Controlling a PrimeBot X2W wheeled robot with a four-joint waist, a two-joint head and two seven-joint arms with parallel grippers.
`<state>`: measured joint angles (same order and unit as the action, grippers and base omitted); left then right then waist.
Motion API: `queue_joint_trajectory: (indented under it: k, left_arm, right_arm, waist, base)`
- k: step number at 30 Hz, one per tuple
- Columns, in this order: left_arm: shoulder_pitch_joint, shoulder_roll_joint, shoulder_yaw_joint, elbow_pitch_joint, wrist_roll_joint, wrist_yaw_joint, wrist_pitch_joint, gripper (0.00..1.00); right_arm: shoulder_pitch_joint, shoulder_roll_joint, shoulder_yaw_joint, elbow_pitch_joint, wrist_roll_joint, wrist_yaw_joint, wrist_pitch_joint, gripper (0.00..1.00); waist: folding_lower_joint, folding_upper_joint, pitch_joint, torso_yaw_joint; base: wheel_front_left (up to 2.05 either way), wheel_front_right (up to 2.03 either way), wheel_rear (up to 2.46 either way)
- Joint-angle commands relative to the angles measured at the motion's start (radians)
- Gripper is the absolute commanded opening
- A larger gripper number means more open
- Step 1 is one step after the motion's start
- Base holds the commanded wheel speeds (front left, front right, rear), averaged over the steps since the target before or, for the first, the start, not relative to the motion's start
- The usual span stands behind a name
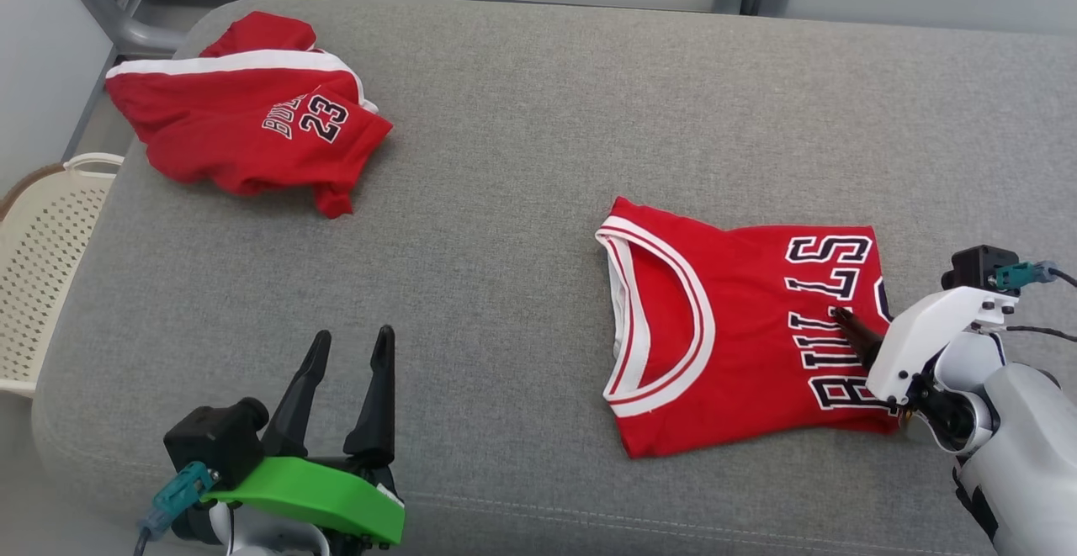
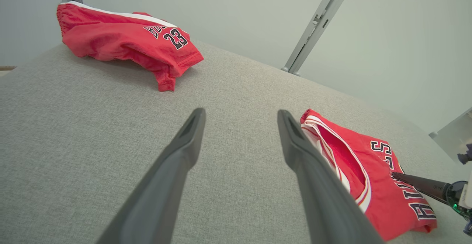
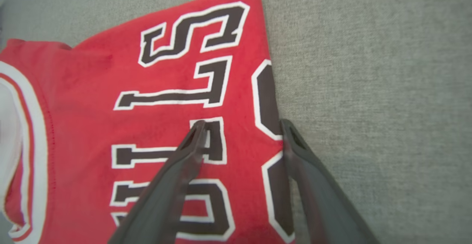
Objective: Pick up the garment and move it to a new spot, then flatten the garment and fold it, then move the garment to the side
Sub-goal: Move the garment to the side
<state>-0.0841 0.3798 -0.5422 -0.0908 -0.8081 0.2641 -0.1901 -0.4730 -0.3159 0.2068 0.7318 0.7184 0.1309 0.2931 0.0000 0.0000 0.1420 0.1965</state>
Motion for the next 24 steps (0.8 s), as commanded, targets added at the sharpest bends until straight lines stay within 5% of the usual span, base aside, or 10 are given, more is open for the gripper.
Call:
queue_joint_trajectory:
  k: [1,2,6,15,24]
  left_arm:
    - [-0.003,0.007,0.004,-0.003,0.004,0.006,0.002,1.0]
    - [-0.003,0.008,0.004,-0.005,0.004,0.007,0.002,1.0]
    - [-0.004,0.014,0.007,-0.015,0.007,0.011,0.004,1.0]
    - [-0.002,0.03,0.01,-0.036,0.017,0.027,0.008,1.0]
    - [-0.021,0.036,0.003,-0.061,0.027,0.031,0.013,1.0]
  right_arm:
    - [-0.005,0.0,0.016,0.01,0.01,0.0,0.006,0.94]
    - [-0.009,-0.003,0.027,0.019,0.017,0.0,0.004,0.5]
    - [-0.032,-0.012,0.074,0.045,0.034,0.0,-0.029,0.0]
    - [-0.097,-0.052,0.14,0.093,0.046,-0.001,-0.16,0.0]
    - [-0.157,-0.121,0.188,0.113,0.059,-0.001,-0.2,0.0]
  waist:
    - [0.0,0.0,-0.001,0.003]
    - [0.0,0.0,-0.001,0.004]
    - [0.0,0.0,-0.003,0.002]
    - [0.0,0.0,-0.008,-0.044]
    - [0.0,0.0,-0.012,-0.176]
  base:
    - [0.0,0.0,0.0]
    - [0.0,0.0,0.0]
    - [0.0,0.0,0.0]
    - [0.0,0.0,0.0]
    - [0.0,0.0,0.0]
